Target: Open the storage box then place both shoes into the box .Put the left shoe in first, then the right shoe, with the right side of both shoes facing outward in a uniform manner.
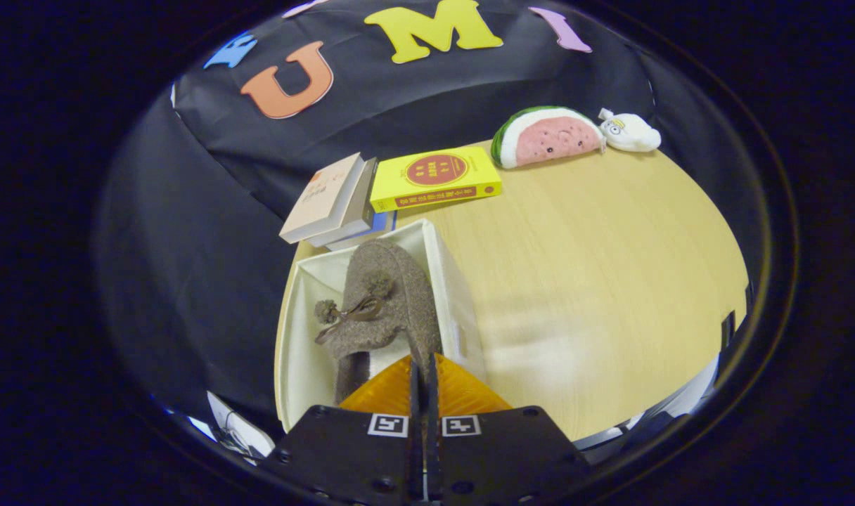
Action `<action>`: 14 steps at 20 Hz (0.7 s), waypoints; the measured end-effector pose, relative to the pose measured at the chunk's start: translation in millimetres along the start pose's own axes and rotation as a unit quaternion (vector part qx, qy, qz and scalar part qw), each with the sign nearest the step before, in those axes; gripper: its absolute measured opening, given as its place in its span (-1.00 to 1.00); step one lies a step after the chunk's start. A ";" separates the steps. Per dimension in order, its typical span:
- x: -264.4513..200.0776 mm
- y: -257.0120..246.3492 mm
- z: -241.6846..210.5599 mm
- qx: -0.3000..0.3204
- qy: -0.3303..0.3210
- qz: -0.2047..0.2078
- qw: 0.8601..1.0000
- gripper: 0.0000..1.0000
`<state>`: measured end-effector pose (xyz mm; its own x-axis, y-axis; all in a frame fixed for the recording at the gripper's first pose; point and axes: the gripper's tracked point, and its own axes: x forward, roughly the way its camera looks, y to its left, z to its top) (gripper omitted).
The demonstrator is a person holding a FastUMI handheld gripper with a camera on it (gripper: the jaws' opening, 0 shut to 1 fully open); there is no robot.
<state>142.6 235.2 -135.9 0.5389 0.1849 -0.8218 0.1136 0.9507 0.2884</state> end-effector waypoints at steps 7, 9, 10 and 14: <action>-8.7 2.1 8.5 0.014 -0.031 0.036 0.999 -0.95; -14.9 -3.2 19.0 -0.006 -0.064 0.031 0.997 -0.91; -21.8 -5.5 21.5 -0.016 -0.081 0.030 0.996 -0.91; -62.3 -24.2 42.1 -0.057 -0.177 0.017 0.982 -0.68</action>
<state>141.4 190.2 -71.0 0.7997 0.1384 -0.5843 0.0071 0.9708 0.2397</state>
